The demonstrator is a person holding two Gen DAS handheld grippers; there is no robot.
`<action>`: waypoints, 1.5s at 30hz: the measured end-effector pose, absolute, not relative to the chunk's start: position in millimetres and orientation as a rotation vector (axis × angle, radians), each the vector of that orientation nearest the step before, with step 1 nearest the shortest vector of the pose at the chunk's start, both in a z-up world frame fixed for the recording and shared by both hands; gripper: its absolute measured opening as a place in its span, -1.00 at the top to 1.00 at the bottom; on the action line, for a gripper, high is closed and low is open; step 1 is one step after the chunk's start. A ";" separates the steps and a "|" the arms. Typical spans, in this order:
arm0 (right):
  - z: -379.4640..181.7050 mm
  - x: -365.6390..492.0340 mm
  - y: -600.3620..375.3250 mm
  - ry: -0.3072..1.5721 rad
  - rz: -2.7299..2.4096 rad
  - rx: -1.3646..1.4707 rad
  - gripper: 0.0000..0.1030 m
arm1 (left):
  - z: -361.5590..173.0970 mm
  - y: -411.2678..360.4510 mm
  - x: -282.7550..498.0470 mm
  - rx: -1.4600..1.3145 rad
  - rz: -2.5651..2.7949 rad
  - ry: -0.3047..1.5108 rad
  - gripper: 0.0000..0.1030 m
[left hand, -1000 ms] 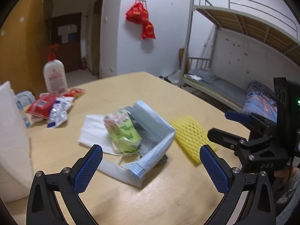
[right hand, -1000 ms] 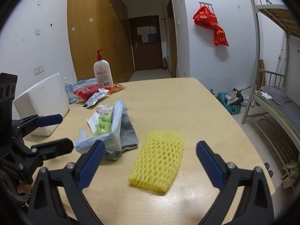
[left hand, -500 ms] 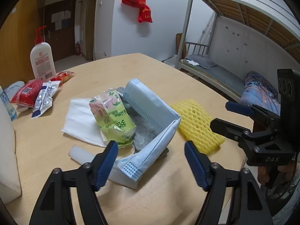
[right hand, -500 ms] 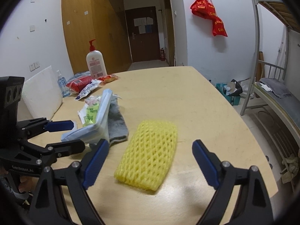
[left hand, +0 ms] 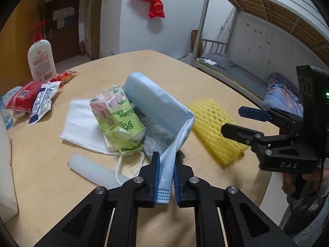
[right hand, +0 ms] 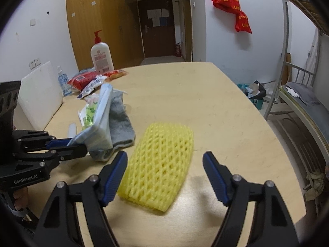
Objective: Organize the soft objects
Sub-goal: 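Close the left tool on the blue mask while the right tool grasps the yellow net, then carry the blue mask and yellow net with both tools over the white foam box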
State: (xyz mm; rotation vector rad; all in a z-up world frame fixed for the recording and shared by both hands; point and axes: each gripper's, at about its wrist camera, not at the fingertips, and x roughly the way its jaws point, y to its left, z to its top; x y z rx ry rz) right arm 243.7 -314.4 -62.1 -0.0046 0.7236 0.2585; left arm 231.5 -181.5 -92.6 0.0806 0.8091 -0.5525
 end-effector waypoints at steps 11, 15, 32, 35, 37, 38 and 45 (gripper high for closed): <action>-75.6 252.0 -316.7 0.791 0.232 -0.005 0.44 | -87.7 -182.9 227.5 0.084 -0.559 0.784 0.84; -72.7 249.9 -327.1 0.779 0.236 0.042 0.74 | -80.4 -181.3 225.4 0.081 -0.563 0.755 0.87; -19.7 229.7 -335.1 0.611 0.254 0.098 0.75 | -14.7 -171.9 215.6 0.063 -0.523 0.582 0.87; -12.4 226.5 -336.7 0.584 0.259 0.105 0.75 | -3.6 -169.2 211.7 0.067 -0.513 0.550 0.87; -6.9 224.6 -337.6 0.567 0.261 0.110 0.75 | 2.8 -167.0 209.5 0.067 -0.502 0.535 0.87; -5.3 223.3 -337.3 0.559 0.260 0.111 0.75 | 6.0 -165.6 207.5 0.063 -0.499 0.526 0.87; 2.7 213.9 -336.7 0.526 0.269 0.114 0.75 | 14.6 -163.3 194.6 0.074 -0.480 0.500 0.87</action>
